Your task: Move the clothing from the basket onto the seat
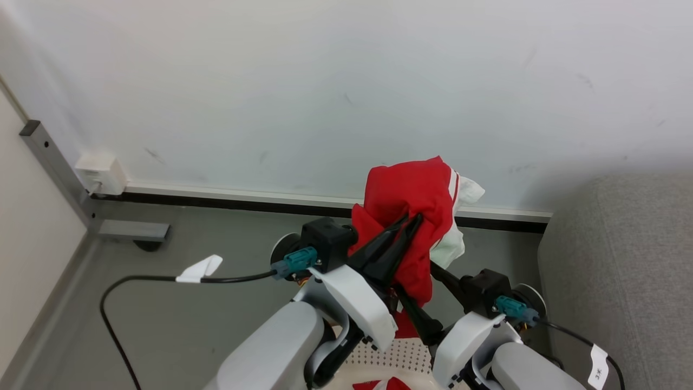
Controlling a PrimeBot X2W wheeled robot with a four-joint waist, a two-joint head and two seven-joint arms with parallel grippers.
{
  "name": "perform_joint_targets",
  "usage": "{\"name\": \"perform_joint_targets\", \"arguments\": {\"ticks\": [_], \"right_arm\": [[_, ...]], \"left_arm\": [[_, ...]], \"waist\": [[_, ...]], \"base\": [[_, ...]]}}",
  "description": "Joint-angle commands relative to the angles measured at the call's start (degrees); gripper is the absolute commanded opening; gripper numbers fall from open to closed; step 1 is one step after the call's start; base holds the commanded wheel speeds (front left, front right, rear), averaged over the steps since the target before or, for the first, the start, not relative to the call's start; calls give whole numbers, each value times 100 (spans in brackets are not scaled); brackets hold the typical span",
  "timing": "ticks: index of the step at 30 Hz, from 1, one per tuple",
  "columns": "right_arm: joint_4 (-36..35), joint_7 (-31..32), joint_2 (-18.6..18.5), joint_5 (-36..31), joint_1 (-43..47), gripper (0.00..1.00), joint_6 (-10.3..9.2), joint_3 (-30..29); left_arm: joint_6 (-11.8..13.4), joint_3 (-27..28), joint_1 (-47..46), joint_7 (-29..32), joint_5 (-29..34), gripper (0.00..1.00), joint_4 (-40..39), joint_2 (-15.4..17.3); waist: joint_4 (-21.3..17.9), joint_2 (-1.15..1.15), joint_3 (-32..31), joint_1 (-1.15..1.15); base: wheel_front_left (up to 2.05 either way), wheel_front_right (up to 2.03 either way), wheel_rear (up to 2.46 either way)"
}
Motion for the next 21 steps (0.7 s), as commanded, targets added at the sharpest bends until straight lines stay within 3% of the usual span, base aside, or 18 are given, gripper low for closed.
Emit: {"name": "perform_joint_targets", "arguments": {"ticks": [1, 6, 7, 9, 21], "right_arm": [[100, 2, -2, 99, -133, 100, 16, 56], [266, 2, -1, 256, -355, 100, 16, 208], [265, 2, 0, 269, -385, 62, 16, 216], [237, 1, -1, 315, -395, 0, 16, 214], [-169, 1, -24, 155, -189, 0, 16, -154]], "left_arm": [[-21, -12, -8, 4, -70, 0, 0, 0], [-30, -93, 2, 0, -100, 0, 34, -43], [-29, -98, -1, -4, -97, 0, 44, -45], [-18, -89, -11, -16, -117, 0, 67, -43], [103, 80, 73, -135, -233, 0, 214, 119]], "waist": [[49, 0, 0, 0], [123, 0, 7, 0], [129, 0, 11, 0], [126, 0, 18, 0], [-138, 0, 39, 0]], "base": [[0, 0, 0], [0, 0, 0], [0, 0, 0], [0, 0, 0], [0, 0, 0]]}}
